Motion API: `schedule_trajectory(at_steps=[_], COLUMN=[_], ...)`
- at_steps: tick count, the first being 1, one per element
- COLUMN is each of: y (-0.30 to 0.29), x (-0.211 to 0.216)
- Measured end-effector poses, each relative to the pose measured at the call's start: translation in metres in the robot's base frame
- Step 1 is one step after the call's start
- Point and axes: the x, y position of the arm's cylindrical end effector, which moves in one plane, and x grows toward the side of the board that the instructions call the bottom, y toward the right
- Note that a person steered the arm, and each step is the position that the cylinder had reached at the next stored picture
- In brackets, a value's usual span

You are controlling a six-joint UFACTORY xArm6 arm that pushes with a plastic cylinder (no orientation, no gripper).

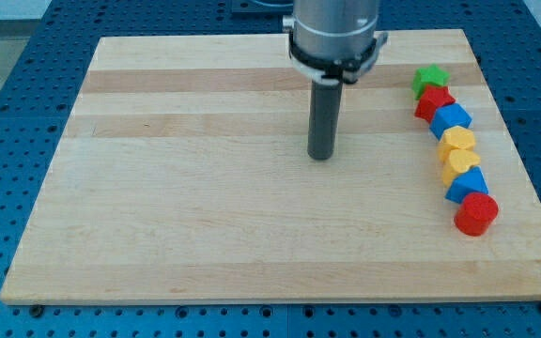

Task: Place the green circle towards the top left of the green star

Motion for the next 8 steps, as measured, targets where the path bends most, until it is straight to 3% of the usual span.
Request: schedule_trajectory(at_steps=[2,4,5,6,7,8], y=[0.019,-0.04,-0.031,0.006,0.041,0.025], x=[-0.105,-0.129,-0.165,-0.174,-0.167,-0.162])
